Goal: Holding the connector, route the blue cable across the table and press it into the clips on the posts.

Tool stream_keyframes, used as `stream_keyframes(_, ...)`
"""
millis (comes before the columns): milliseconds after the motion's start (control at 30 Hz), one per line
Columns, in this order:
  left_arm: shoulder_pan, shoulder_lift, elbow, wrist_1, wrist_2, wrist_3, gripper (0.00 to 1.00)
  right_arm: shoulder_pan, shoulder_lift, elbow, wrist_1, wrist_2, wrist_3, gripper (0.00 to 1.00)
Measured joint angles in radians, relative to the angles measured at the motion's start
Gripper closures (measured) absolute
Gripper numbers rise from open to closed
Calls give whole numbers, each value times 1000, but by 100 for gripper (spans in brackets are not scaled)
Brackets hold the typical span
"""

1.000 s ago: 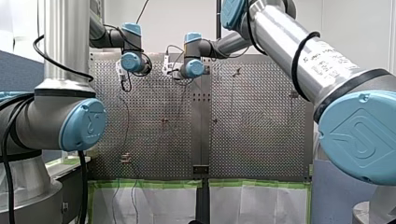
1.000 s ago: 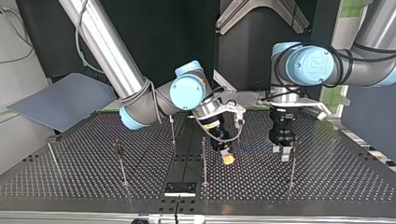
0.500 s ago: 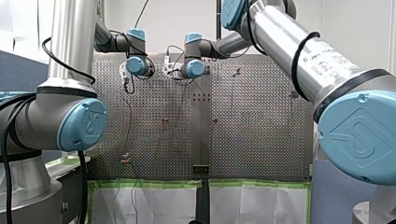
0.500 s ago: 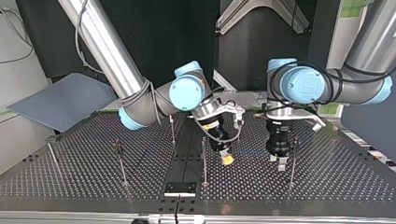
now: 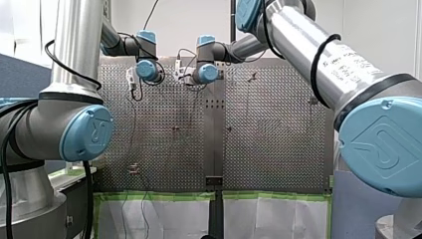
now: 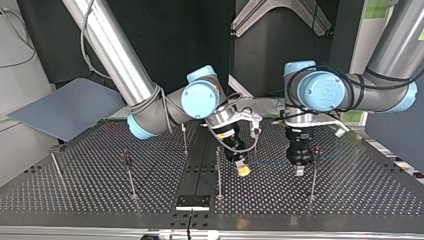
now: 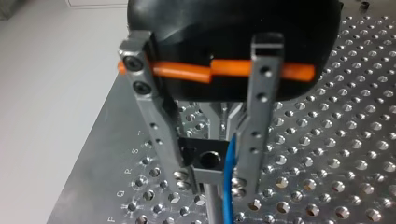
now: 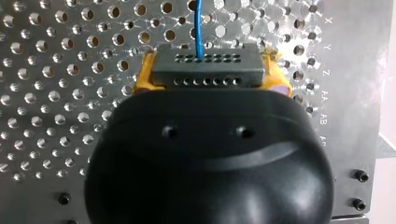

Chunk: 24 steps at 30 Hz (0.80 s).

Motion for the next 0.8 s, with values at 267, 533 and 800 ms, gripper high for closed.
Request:
stream_keyframes(267, -7, 1, -10, -7, -14, 9, 100, 8, 1, 5, 4, 3, 2, 100)
stream_keyframes(533, -17, 1, -76, 37, -71, 32, 100, 9, 8, 43, 3, 15, 1, 100)
stream_keyframes(800, -18, 1, -148, 108, -78, 32, 100, 11, 38, 83, 2, 21, -3, 100)
